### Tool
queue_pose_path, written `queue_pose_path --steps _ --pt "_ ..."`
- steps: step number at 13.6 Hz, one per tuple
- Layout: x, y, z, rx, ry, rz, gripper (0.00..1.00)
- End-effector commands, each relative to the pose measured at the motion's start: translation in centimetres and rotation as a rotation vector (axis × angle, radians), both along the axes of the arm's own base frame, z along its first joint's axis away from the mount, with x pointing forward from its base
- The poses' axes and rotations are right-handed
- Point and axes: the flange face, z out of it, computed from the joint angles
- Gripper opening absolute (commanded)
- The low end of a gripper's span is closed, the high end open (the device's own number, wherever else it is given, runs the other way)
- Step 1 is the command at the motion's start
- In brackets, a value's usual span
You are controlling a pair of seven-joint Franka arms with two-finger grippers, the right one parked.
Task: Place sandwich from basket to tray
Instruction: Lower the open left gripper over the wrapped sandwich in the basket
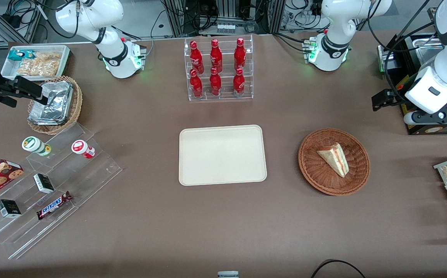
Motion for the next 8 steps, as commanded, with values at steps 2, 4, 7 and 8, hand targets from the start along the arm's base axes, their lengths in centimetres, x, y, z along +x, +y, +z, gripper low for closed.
queue_pose_path --steps 2,4,7,8 --pt "0.2 -0.1 -0.2 -0.011 0.007 -0.007 1.0" --pt "0.8 -0.1 -2.0 -0.009 0.047 -0.007 1.0" --pt "0.9 -0.2 -4.8 -0.007 0.099 -0.008 1.0" --pt "1.2 -0.2 -6.1 -0.008 0.114 -0.008 1.0"
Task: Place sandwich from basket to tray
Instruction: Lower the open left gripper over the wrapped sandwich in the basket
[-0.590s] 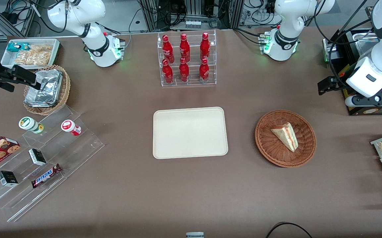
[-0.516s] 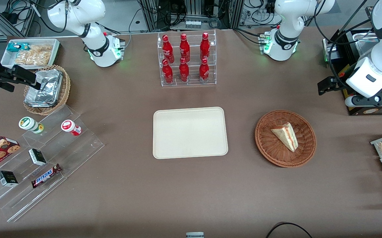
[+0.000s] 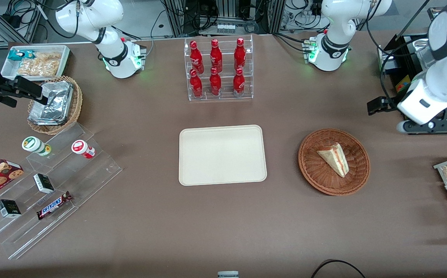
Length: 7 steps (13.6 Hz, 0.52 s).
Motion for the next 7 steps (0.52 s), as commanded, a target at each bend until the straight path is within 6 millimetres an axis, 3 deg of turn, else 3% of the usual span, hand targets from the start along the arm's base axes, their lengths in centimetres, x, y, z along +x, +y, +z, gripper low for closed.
queue_pose_path --steps 1,7 --pt "0.6 -0.4 -3.0 -0.01 0.045 -0.009 1.0" --pt "0.1 -0.9 -13.2 0.001 0.011 0.009 1.0"
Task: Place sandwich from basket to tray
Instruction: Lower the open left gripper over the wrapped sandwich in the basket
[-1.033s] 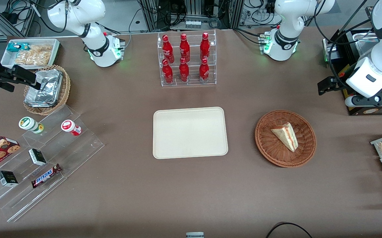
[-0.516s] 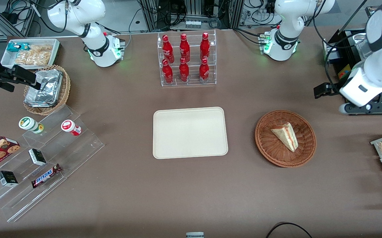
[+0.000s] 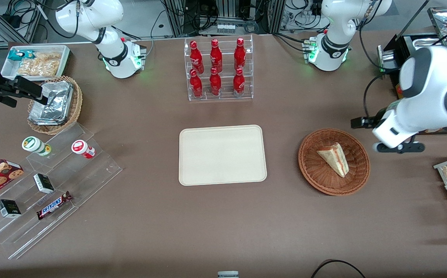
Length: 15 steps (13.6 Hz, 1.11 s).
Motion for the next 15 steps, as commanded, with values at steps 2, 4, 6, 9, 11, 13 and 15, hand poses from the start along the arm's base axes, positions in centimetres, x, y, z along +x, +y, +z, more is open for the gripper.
queue_pose_path --steps 2,4,6,9,11,13,15 --pt "-1.9 -1.1 -4.4 0.009 -0.06 0.01 1.0" --pt "-2.4 -1.0 -6.6 0.005 -0.091 0.015 1.0" --pt "-3.4 -1.0 -8.7 0.009 -0.139 0.05 1.0" --pt "-3.8 -2.1 -9.8 0.019 -0.174 0.141 1.0" --pt "-3.9 -3.0 -10.3 0.034 -0.184 0.227 1.0" --pt "-4.0 -3.2 -10.5 0.042 -0.202 0.312 1.0" --pt "-4.2 -3.9 -11.5 0.059 -0.215 0.461 1.0"
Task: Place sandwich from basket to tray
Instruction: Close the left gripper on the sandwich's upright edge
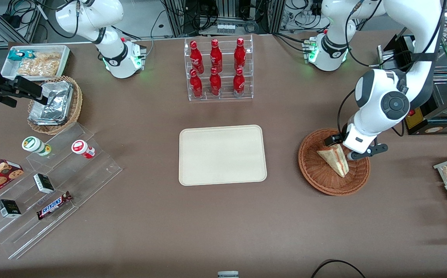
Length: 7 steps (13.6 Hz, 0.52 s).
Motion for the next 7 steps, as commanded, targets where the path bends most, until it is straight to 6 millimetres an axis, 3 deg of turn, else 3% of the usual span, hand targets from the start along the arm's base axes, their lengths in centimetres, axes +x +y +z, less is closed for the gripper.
queue_pose_path --steps 1,4,7 --pt "-1.1 -0.9 -0.8 0.01 -0.053 0.164 1.0" --pt "-1.2 -1.1 -2.3 0.003 -0.084 0.339 1.0" --pt "-1.4 -2.2 -3.4 0.005 -0.066 0.372 1.0"
